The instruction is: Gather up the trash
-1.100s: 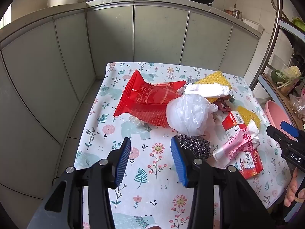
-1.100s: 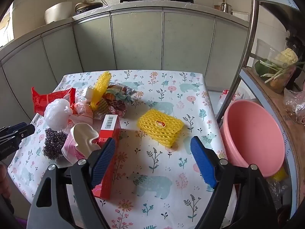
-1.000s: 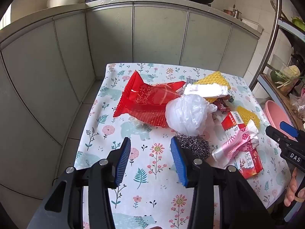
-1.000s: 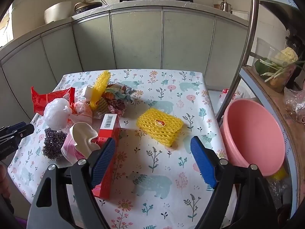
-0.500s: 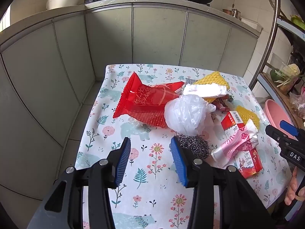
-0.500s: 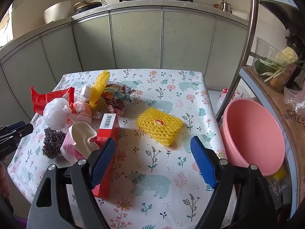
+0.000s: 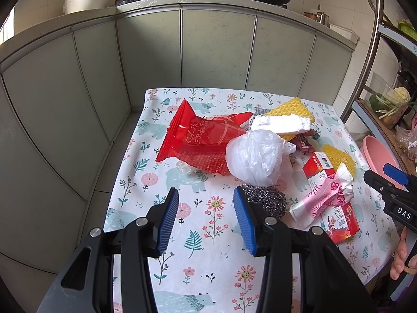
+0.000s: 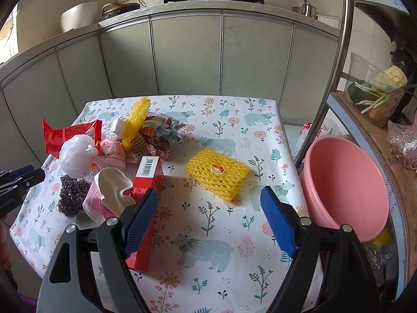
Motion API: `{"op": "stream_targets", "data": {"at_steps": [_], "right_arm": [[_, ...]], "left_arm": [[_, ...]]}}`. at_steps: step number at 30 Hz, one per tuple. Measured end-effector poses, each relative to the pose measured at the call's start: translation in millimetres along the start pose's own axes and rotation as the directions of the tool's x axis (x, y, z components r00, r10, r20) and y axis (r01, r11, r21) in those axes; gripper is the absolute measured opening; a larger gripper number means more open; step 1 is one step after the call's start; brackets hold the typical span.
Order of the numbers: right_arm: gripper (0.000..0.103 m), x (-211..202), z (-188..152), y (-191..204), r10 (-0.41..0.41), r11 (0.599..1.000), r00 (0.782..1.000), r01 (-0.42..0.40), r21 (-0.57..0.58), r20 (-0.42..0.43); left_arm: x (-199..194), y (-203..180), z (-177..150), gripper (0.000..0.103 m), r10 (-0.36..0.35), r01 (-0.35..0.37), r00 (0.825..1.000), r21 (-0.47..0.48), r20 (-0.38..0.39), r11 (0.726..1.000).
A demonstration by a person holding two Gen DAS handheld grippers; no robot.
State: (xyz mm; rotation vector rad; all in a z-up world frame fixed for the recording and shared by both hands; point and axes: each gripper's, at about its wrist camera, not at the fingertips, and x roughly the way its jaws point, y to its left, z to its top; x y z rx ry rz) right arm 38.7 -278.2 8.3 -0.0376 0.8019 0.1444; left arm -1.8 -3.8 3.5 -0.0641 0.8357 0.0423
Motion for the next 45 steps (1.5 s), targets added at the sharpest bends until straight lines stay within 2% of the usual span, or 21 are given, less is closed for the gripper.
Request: {"op": "stream_targets", "data": {"at_steps": [45], "right_arm": [[0.081,-2.6,-3.3,0.5,-0.002,1.0,1.0,0.002,0.0,0.002]], "left_arm": [[2.0,3.0,-0.8,0.046,0.0,0.0,1.0,0.0,-0.004,1.0]]}}
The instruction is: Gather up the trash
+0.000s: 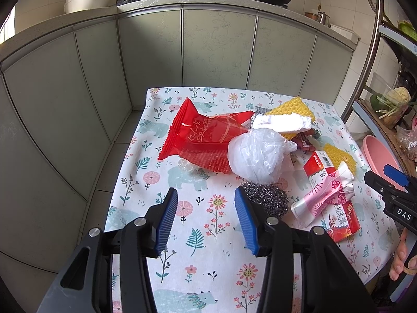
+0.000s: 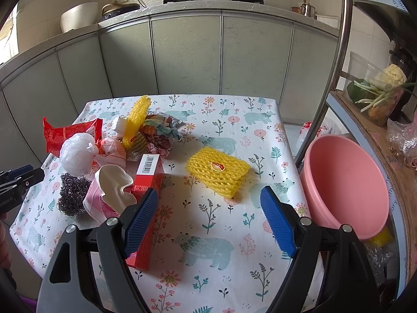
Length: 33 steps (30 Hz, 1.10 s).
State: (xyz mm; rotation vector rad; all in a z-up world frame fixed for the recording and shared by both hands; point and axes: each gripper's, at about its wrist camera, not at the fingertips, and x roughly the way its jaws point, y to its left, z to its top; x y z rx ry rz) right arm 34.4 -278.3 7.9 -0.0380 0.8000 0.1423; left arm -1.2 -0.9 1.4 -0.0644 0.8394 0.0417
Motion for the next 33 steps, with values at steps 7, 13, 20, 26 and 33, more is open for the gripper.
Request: {"op": "stream_targets", "data": {"at_steps": [7,13,20,26,33], "right_arm": [[0.082,0.2,-0.2,-0.6,-0.001,1.0,1.0,0.001,0.001,0.001],[0.081,0.1,-1.7,-3.1,-0.001,1.0,1.0,0.001,0.004,-0.002],[0.082,3.7,-7.1,-12.3,0.003,1.0,1.0,-0.003,0.018,-0.016],[0.082,6.3,-12.1,-18.7,0.006,1.0,0.999,-0.005,0.029,-0.034],[0.082,8.8,-19.0,-26.2,0.019,0.999,0.998,-0.017,0.038,-0.055]], "left_arm": [[-1.9,1.6,-1.5,0.049,-0.004,0.004,1.0,0.002,-0.004,1.0],[-2.7,1.2,-1.5,0.053,-0.009,0.009,1.0,0.0,-0.005,1.0],[-1.7,-0.4,-1.7,0.055,-0.02,0.02,1.0,0.004,-0.008,1.0],[0.0,0.9,-3.5,0.056,-0.066,0.066,0.997,-0.017,-0.032,0.998],[5.5,-4.4,-8.9,0.056,-0.116,0.116,0.991,-0.002,-0.07,0.993]]}}
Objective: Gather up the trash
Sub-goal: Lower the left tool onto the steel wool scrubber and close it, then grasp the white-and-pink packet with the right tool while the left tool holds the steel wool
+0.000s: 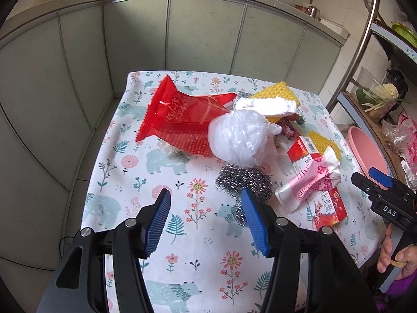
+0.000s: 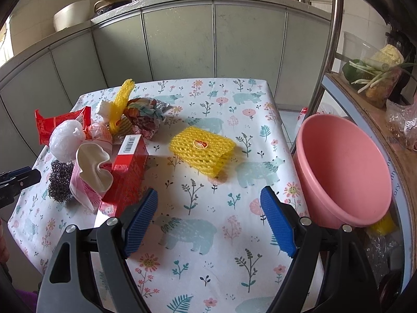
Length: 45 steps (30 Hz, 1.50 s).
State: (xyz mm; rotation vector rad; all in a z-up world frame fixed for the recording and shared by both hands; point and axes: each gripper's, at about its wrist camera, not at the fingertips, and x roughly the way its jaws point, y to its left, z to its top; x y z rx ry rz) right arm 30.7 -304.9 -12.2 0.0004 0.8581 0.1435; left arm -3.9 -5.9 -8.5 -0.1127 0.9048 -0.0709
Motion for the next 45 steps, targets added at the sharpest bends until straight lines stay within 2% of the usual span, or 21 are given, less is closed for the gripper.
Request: {"op": "stream_targets", "data": {"at_steps": [6,9,11,15,19,22,24,27,31,32,34,40,42,43,45], "right_arm": [[0.082,-2.2,-4.0,-2.2,0.044,0.999,0.999,-0.044,0.001,-0.007],[0.082,-1.1,-3.7,-3.9,0.053,0.999,0.999,-0.053,0.006,-0.008],[0.082,0.3,-3.7,-5.2,0.07,0.998,0.997,-0.07,0.009,-0.016],[0.082,0.7,-3.8,-4.8,0.149,0.989,0.988,-0.148,0.023,-0.034],[0.082,-7.3,2.2,5.6,0.251,0.968,0.968,-0.251,0.005,-0.02],[0.082,-12.9,9.1,17.7,0.286,0.958,0.958,-0.286,-0.039,-0.006],[0.081,-12.9,13.3,28.6,0.314,0.947,0.949,-0.314,-0.069,-0.011],[0.081,-7.3,17.4,39.8,0.343,0.934,0.939,-0.344,-0.095,-0.03],[0.081,2.2,22.6,51.2,0.352,0.926,0.935,-0.355,-0.129,-0.045],[0.079,5.3,24.2,53.5,0.357,0.923,0.933,-0.36,-0.135,-0.05],[0.066,12.0,25.8,57.5,0.362,0.919,0.93,-0.368,-0.14,-0.069],[0.04,21.0,22.5,60.6,0.394,0.906,0.913,-0.405,-0.124,-0.102],[0.039,20.0,21.5,59.9,0.4,0.904,0.911,-0.41,-0.12,-0.1],[0.031,18.6,20.6,58.9,0.409,0.901,0.907,-0.419,-0.116,-0.098],[0.03,15.3,19.9,56.5,0.421,0.897,0.902,-0.43,-0.104,-0.093]], "left_arm": [[1.9,-13.7,-1.7,0.056,-0.096,0.097,0.995,0.032,-0.015,0.995],[8.7,-21.2,-1.6,0.049,-0.104,0.105,0.994,0.048,-0.029,0.993],[14.6,-25.2,-2.1,0.049,-0.113,0.115,0.993,0.049,-0.045,0.992],[24.2,-31.7,-2.3,0.048,-0.106,0.109,0.993,0.059,-0.057,0.992],[32.8,-36.8,-1.8,0.047,-0.104,0.109,0.992,0.07,-0.072,0.992],[39.2,-37.9,-2.5,0.038,-0.1,0.105,0.992,0.066,-0.081,0.992],[42.0,-36.1,-3.3,0.027,-0.101,0.106,0.991,0.058,-0.088,0.993],[40.2,-32.7,-4.7,0.02,-0.119,0.123,0.99,0.048,-0.081,0.991],[34.6,-29.7,-5.7,0.017,-0.122,0.125,0.99,0.058,-0.066,0.99],[32.5,-28.0,-6.3,0.017,-0.124,0.127,0.99,0.056,-0.065,0.99],[29.4,-25.9,-7.0,0.016,-0.123,0.127,0.991,0.056,-0.061,0.99],[17.2,-22.7,-8.3,0.016,-0.134,0.137,0.99,0.061,-0.047,0.989],[13.1,-22.3,-8.6,0.016,-0.136,0.139,0.99,0.064,-0.043,0.988],[11.7,-22.6,-8.4,0.016,-0.136,0.139,0.99,0.066,-0.041,0.988],[8.4,-23.3,-8.3,0.016,-0.138,0.14,0.99,0.068,-0.036,0.988]]}}
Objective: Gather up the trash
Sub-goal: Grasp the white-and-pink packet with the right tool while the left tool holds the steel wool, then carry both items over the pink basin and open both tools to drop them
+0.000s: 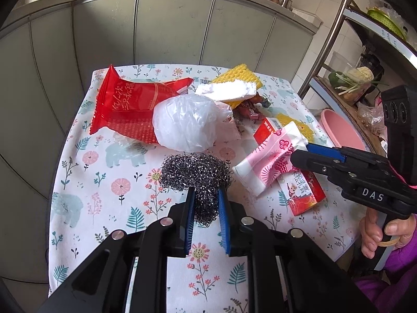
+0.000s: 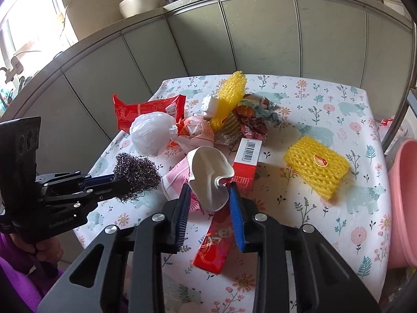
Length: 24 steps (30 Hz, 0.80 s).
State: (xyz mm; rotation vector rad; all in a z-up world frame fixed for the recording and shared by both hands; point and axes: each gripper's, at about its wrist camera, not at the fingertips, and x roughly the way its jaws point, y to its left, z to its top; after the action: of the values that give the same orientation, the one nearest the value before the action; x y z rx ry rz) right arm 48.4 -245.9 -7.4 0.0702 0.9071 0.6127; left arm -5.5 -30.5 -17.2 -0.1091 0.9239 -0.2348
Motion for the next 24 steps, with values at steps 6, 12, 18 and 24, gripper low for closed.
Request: {"op": "stream_targets", "data": {"at_steps": [6,12,18,24], "right_arm": [[0.029,-21.7,-2.3,-4.1,0.03,0.999,0.998,-0.032,0.034,0.055],[0.026,-58.4,-0.4,-16.4,0.044,0.994,0.987,-0.058,0.089,0.157],[0.025,-98.4,-3.4,-40.1,-0.049,0.99,0.968,0.015,0.138,0.248],[0.025,-137.8,-16.4,-84.7,-0.202,0.959,0.933,0.127,0.253,0.298]], "left_arm": [[-15.3,-6.6,2.1,0.016,-0.008,0.007,1.0,0.013,0.03,1.0],[-35.6,-25.7,11.9,0.016,-0.047,0.043,0.996,0.05,0.075,0.998],[-43.3,-60.2,33.9,0.016,-0.117,0.103,0.986,0.117,0.116,0.988],[-26.1,-117.2,58.4,0.016,-0.215,0.188,0.97,0.216,0.109,0.958]]}}
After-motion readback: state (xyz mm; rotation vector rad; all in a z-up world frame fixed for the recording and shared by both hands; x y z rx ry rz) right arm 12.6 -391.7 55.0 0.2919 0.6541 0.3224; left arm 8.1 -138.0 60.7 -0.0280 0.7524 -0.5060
